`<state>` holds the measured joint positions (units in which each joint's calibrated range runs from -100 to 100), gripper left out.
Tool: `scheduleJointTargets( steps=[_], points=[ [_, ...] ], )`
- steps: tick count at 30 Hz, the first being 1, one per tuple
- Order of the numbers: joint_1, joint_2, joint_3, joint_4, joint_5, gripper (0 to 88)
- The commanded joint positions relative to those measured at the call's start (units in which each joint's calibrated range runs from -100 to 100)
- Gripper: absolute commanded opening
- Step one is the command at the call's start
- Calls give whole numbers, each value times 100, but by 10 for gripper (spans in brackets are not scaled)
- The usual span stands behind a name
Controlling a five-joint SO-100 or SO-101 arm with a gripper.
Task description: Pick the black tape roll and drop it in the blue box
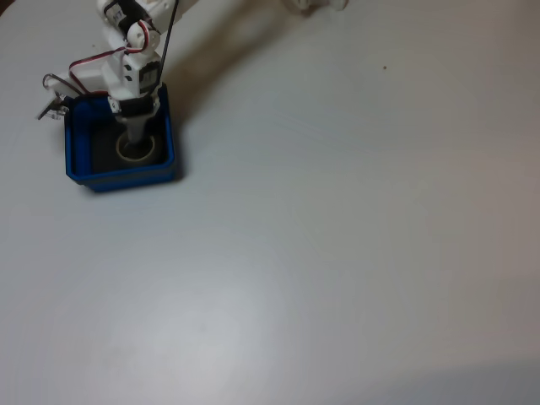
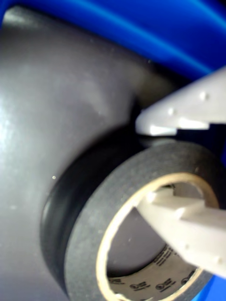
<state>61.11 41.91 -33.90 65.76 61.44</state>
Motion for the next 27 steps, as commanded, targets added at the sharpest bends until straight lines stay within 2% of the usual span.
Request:
scheduleJointTargets(
  steps=[1, 9, 14, 27],
  points=[
    [59, -136, -374, -83, 37, 111],
    [49, -604, -572, -174, 37, 96],
    [10, -1006, -590, -174, 37, 3],
    [1, -1984, -572, -165, 37, 5]
  ],
)
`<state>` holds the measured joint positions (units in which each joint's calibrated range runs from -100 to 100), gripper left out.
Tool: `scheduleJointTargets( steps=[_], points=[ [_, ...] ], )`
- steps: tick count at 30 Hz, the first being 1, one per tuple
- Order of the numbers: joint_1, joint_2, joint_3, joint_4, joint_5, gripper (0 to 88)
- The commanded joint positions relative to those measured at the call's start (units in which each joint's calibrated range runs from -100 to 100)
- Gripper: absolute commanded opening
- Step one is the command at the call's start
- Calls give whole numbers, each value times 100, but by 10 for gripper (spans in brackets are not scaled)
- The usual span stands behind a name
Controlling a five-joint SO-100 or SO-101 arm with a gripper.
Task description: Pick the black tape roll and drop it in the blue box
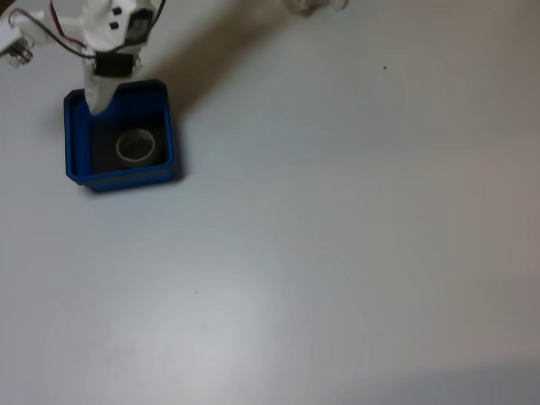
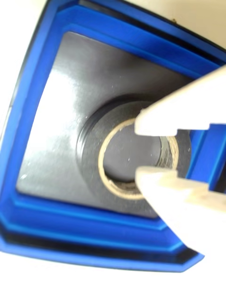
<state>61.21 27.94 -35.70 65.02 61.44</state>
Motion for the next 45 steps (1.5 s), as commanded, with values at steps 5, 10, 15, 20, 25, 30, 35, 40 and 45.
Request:
scheduleJointTargets(
  steps=[5, 10, 15, 20, 25, 30, 35, 40, 45],
  points=[
    [-381, -620, -411, -100, 107, 5],
    [-811, -620, -411, -100, 484, 6],
    [-1377, -654, -411, -100, 817, 6],
    [-1827, -662, -420, -100, 965, 6],
    [-2120, -871, -420, -100, 992, 6],
    [-2393, -1339, -411, -100, 992, 6],
    [-2872, -1473, -375, -100, 1001, 6],
    [-3615, -1473, -357, -100, 1001, 6],
    [-4250, -1473, -348, -100, 1001, 6]
  ],
)
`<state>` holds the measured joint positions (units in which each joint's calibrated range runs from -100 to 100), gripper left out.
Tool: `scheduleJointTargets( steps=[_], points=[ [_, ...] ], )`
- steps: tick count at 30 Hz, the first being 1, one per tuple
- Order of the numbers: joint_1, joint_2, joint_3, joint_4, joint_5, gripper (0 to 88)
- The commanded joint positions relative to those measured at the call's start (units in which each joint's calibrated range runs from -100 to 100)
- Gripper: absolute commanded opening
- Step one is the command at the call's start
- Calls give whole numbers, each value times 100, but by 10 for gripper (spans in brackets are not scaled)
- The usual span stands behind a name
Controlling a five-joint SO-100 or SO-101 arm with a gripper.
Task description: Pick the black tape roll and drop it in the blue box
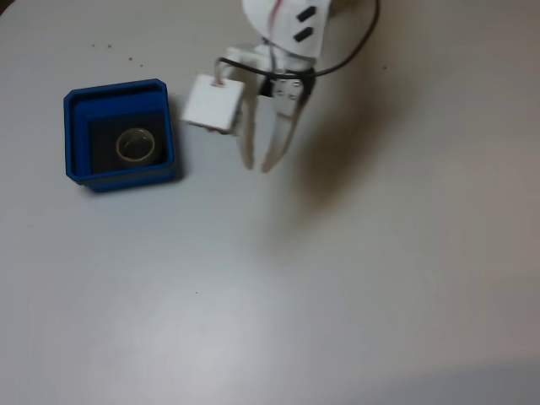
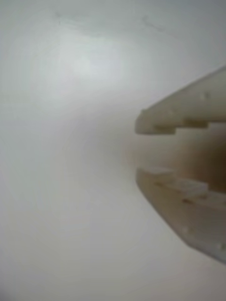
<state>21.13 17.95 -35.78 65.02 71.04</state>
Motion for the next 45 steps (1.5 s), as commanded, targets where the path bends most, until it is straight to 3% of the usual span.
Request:
scheduleJointTargets(
  steps=[1, 18, 27, 45],
  points=[
    [-339, -474, -339, -100, 41, 6],
    [-1551, -608, 263, -26, 41, 6],
    [-1961, -1770, 2159, -34, 32, 6],
    [-1913, -5039, 5555, -34, 23, 6]
  ],
)
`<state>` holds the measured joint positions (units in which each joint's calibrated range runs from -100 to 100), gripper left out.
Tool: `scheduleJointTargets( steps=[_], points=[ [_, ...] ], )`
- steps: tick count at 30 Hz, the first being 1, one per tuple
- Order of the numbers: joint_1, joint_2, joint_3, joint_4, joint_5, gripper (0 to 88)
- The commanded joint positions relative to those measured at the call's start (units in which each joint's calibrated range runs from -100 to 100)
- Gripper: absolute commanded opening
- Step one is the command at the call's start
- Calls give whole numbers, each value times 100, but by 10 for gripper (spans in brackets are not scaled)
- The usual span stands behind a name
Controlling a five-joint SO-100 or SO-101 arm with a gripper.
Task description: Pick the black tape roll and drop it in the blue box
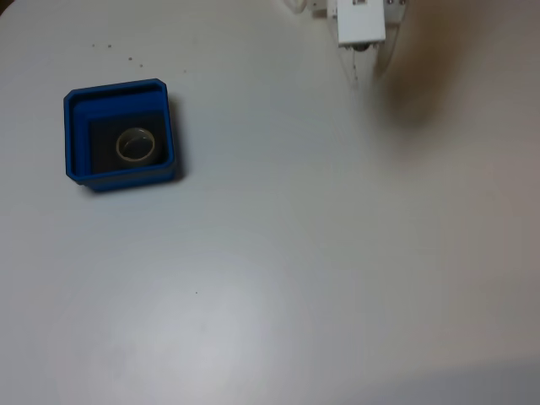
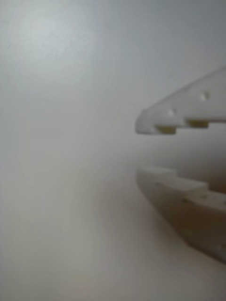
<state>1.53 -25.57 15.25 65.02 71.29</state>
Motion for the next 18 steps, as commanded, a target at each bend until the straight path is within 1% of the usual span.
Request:
scheduleJointTargets(
  steps=[1, 18],
  points=[
    [47, -871, 659, -42, -2, 6],
    [47, -3446, 3669, -50, -2, 6]
  ],
)
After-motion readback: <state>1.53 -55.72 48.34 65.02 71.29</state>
